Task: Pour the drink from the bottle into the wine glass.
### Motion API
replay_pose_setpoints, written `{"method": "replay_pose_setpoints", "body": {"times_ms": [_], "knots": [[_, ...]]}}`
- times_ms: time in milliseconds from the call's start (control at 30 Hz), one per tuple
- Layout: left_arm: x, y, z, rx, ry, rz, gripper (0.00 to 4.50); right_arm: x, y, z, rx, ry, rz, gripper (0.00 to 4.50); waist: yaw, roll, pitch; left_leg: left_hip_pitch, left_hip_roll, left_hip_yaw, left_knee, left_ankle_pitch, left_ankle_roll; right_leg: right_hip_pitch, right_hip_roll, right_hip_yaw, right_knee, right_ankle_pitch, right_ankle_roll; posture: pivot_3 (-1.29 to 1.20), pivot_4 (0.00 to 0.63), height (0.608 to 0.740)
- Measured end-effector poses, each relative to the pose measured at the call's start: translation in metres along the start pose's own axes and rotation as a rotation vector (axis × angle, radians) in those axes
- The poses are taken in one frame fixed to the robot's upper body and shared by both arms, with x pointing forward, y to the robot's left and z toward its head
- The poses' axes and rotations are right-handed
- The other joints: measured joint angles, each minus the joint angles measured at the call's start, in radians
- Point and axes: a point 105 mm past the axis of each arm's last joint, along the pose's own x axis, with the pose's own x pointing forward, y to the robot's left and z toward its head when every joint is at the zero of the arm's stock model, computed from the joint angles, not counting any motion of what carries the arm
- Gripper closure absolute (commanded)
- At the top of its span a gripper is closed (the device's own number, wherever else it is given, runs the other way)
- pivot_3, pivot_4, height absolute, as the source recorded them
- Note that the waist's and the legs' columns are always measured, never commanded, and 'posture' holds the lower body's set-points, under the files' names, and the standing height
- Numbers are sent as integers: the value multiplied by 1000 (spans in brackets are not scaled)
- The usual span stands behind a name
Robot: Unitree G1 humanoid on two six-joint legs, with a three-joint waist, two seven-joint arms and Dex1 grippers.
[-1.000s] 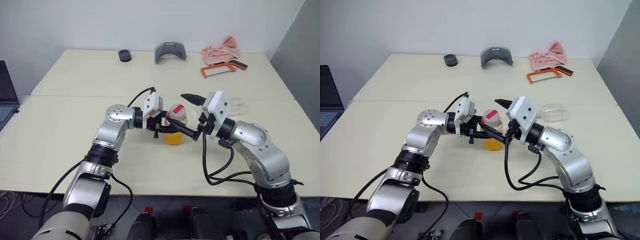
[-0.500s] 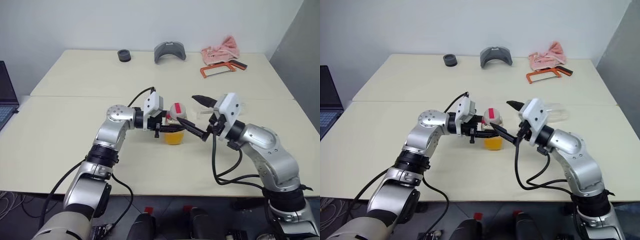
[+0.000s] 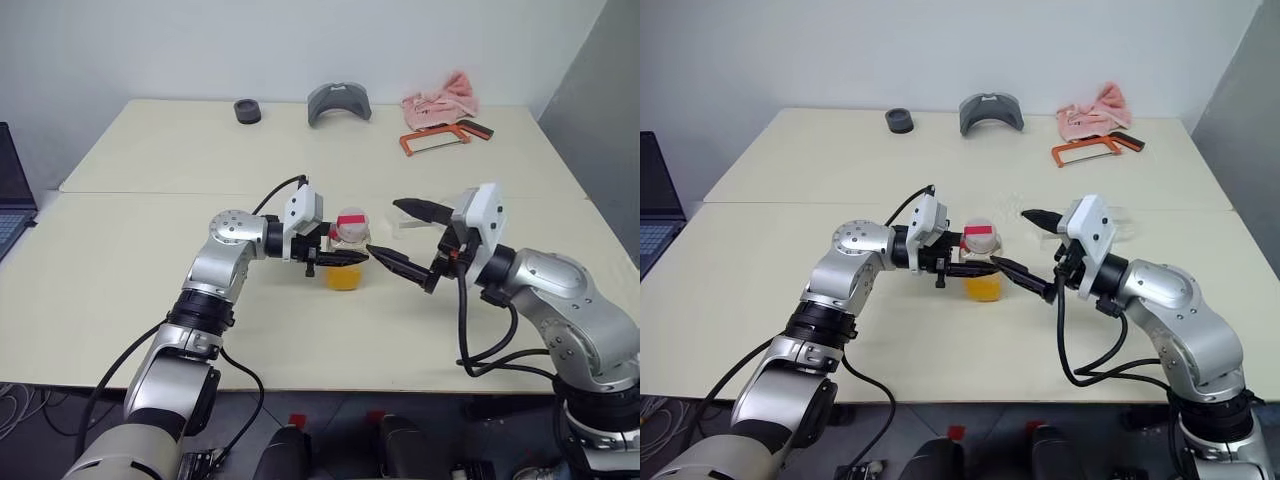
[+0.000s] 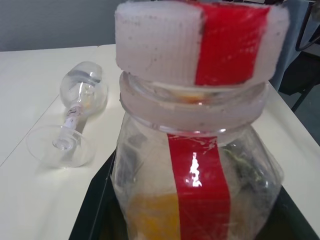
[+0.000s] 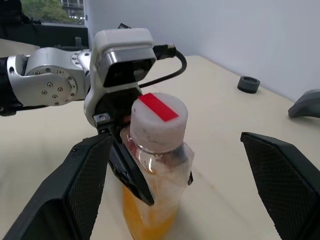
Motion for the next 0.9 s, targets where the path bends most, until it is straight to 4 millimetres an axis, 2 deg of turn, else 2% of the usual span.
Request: {"method": "replay_pose_setpoints", "body": {"times_ms": [133, 500, 900], "knots": [[0, 0, 0, 0, 0, 0, 2765, 9, 6, 0, 13, -18, 9, 139, 1, 0, 0, 0, 0, 0, 0, 0, 0, 0, 0, 0, 0, 0, 0, 0, 150, 740], [0, 0, 0, -2, -1, 0, 2766, 21, 1, -2, 61, -26, 16, 139, 0, 0, 0, 0, 0, 0, 0, 0, 0, 0, 0, 0, 0, 0, 0, 0, 150, 740], [0, 0, 0, -5, -5, -1, 2766, 22, 2, -2, 67, -23, 51, 139, 1, 0, 0, 0, 0, 0, 0, 0, 0, 0, 0, 0, 0, 0, 0, 0, 150, 740]]}}
